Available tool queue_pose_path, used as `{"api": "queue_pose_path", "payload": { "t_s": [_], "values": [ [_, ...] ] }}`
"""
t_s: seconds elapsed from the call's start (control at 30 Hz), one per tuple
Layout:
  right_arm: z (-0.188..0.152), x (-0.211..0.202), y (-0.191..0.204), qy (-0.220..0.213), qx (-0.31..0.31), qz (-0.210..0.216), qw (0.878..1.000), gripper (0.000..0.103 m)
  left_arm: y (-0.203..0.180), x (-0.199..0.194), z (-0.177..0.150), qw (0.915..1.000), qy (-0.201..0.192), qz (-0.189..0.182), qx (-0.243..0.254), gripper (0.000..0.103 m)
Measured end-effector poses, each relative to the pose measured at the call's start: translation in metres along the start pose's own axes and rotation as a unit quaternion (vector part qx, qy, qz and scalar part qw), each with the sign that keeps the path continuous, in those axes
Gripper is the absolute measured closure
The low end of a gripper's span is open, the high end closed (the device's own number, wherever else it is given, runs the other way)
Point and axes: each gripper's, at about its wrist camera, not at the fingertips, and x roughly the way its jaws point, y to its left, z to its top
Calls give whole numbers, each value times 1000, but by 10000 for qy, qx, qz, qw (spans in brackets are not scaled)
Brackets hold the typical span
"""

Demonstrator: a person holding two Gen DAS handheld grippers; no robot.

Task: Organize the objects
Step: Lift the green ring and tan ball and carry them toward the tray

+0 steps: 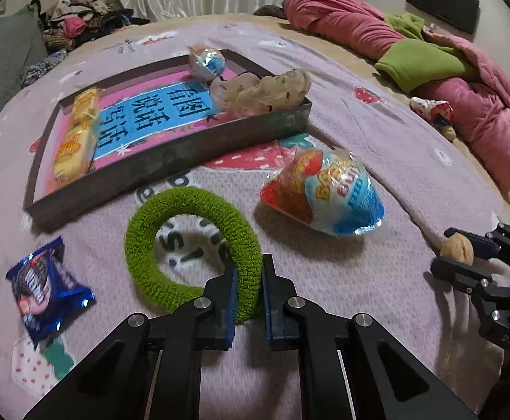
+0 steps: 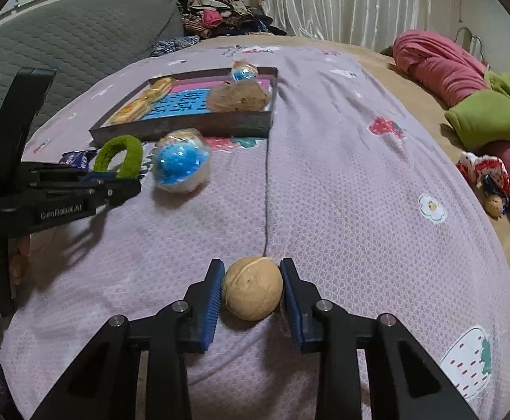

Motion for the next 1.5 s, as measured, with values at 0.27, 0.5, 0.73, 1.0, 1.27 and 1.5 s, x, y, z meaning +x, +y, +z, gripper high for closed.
{"api": "queue_pose_path", "payload": {
  "t_s": [0.27,0.5,0.73,1.0,1.27,1.5],
  "values": [
    [1,-20,-5,-215,134,-51,9997,70,-6,-19,-18,9999,-23,-31,-125,92],
    [-3,-36,6,-264,-29,-155,9995,69,-16,-37,-29,9999,-112,3,-95,92],
    [-3,-55,14,-398,-33,28,9992,69,-18,-64,-31,9995,-288,13,-133,92],
    [8,-77,41,-616,-251,150,9977,69,-20,-103,-31,9983,-553,106,-138,92],
    [38,-106,76,-1035,-461,346,9930,69,-12,-153,-27,9944,-939,338,-337,92],
    [53,-123,95,-1241,-519,406,9901,69,-5,-191,-27,9900,-1208,474,-554,92]
  ]
}}
